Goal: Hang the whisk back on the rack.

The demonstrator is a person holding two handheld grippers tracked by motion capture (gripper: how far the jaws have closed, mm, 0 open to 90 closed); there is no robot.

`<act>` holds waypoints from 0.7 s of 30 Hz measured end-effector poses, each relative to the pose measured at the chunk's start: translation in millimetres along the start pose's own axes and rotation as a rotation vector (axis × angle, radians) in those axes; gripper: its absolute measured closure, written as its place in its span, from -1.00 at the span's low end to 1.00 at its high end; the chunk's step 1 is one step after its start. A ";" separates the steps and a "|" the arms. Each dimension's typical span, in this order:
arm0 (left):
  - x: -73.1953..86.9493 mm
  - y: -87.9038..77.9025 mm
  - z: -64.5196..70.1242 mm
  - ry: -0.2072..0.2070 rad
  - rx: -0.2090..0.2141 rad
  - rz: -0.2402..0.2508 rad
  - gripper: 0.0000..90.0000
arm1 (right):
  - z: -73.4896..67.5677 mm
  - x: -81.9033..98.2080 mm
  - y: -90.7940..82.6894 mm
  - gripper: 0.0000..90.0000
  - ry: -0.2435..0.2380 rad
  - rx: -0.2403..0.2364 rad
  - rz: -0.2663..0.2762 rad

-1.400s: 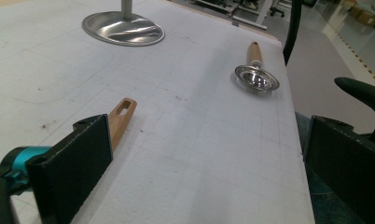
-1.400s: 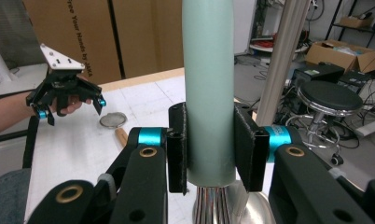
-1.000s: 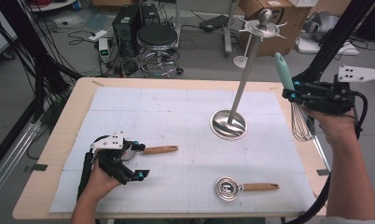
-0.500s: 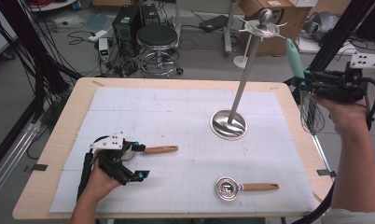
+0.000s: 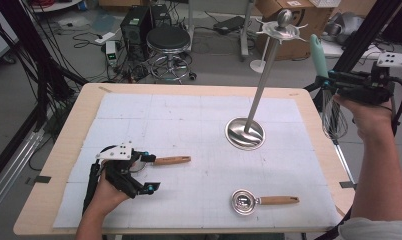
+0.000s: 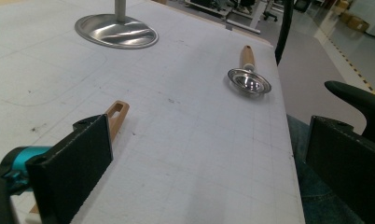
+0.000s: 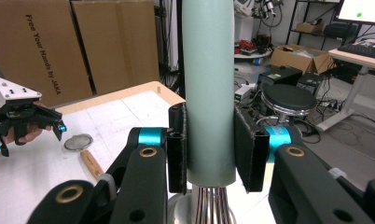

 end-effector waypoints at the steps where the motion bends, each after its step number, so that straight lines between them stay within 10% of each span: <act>1: 0.1 0.3 0.1 -0.002 0.001 0.000 -0.96 | -0.1 -0.3 0.5 0.53 -0.005 -0.003 -0.002; 21: -0.1 1.0 0.3 0.002 0.001 -0.004 -0.96 | -4.0 1.6 26.6 0.53 0.015 -0.007 -0.034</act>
Point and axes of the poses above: each handheld gripper's, and its own axes: y roughly forward along the jaws, x roughly out of its underside, z roughly to its right, the point moved 3 cm from there along y, roughly forward along the jaws, and after that the axes turned 4 degrees about y, right-handed, at the moved point
